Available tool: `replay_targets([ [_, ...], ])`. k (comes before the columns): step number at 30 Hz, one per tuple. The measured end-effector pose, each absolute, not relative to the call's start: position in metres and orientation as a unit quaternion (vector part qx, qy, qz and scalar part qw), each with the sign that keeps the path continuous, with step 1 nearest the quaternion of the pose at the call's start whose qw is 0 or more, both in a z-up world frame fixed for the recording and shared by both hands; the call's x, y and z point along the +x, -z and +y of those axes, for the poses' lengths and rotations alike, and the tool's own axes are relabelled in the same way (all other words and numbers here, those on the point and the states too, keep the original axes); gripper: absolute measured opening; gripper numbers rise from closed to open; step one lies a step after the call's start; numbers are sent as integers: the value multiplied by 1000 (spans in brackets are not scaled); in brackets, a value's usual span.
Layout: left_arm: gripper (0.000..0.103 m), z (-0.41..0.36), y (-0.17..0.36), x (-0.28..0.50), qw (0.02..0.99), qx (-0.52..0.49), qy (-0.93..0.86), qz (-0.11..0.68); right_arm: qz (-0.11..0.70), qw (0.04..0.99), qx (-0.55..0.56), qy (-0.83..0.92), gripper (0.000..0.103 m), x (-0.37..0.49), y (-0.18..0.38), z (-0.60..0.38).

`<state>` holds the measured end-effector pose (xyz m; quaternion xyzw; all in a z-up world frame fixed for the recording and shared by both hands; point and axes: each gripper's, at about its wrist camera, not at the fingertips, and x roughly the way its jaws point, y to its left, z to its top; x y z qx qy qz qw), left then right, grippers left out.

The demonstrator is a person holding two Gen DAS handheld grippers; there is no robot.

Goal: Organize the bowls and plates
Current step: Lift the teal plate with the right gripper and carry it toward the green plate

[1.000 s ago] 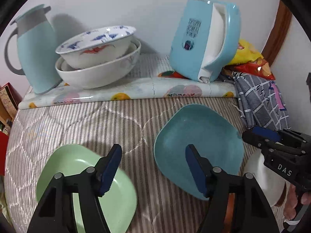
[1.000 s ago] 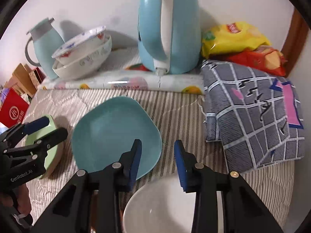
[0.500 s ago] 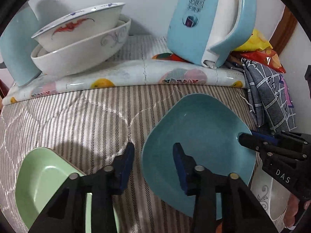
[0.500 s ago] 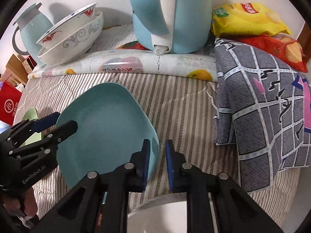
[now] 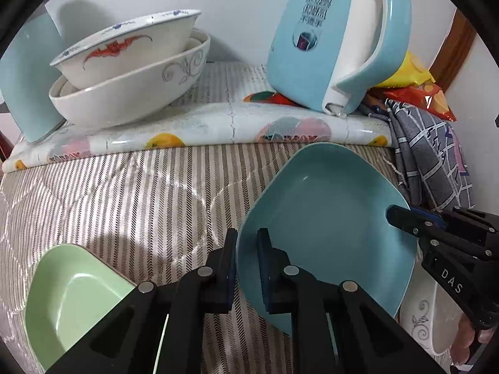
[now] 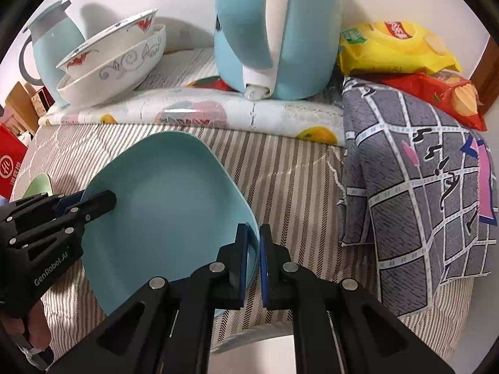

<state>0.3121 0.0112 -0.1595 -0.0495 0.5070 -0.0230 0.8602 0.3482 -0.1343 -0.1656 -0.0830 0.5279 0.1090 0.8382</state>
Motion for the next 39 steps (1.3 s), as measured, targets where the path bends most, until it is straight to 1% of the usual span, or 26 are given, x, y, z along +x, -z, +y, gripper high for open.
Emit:
replay_targets([
  [13, 13, 24, 113, 279, 878, -54, 16, 475, 490, 862, -71, -113, 7, 314, 118, -128],
  [39, 13, 17, 50, 201, 904, -53, 16, 423, 434, 893, -48, -108, 7, 230, 52, -133],
])
